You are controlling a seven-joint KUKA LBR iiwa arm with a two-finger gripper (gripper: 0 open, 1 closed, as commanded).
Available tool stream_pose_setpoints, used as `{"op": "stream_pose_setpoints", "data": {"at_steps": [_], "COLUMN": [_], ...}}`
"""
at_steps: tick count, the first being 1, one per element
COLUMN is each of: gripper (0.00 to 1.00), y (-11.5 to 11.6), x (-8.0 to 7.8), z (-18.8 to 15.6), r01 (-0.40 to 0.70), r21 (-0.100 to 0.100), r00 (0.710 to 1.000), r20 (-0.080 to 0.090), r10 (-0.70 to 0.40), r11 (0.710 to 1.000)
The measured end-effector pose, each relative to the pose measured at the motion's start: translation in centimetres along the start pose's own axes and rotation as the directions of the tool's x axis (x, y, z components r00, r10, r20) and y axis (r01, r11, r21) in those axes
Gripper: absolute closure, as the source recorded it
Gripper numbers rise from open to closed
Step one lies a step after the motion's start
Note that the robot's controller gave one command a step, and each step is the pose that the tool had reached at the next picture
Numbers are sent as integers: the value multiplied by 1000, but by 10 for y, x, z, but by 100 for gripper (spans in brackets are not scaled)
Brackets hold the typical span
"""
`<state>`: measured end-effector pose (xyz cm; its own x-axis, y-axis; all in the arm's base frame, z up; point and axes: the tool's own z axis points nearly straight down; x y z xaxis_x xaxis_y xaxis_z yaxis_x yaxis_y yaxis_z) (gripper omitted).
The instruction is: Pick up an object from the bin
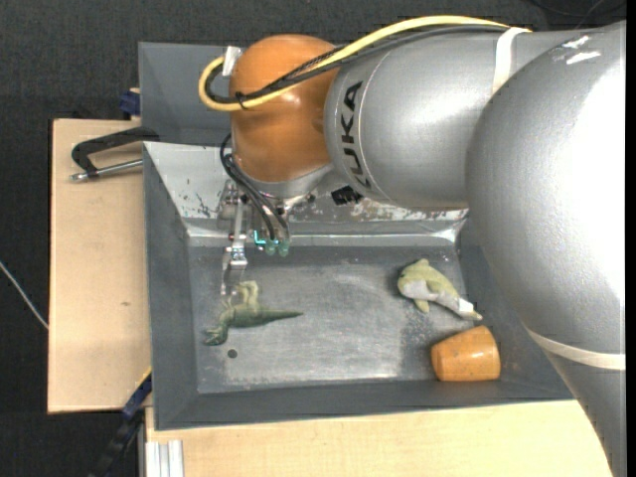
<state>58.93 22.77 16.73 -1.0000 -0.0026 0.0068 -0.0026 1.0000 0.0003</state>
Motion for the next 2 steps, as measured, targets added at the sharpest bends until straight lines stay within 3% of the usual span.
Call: {"op": "stream_pose_setpoints", "data": {"at_steps": [1,2], "gripper": [0,100], "y": [-55,-54], "x": [57,56], "z": [91,90], "r01": [219,219], "r21": [-2,-3], "r00": [975,975], "r20": [32,36], "r10": [-219,-219], "r11": [976,976]}}
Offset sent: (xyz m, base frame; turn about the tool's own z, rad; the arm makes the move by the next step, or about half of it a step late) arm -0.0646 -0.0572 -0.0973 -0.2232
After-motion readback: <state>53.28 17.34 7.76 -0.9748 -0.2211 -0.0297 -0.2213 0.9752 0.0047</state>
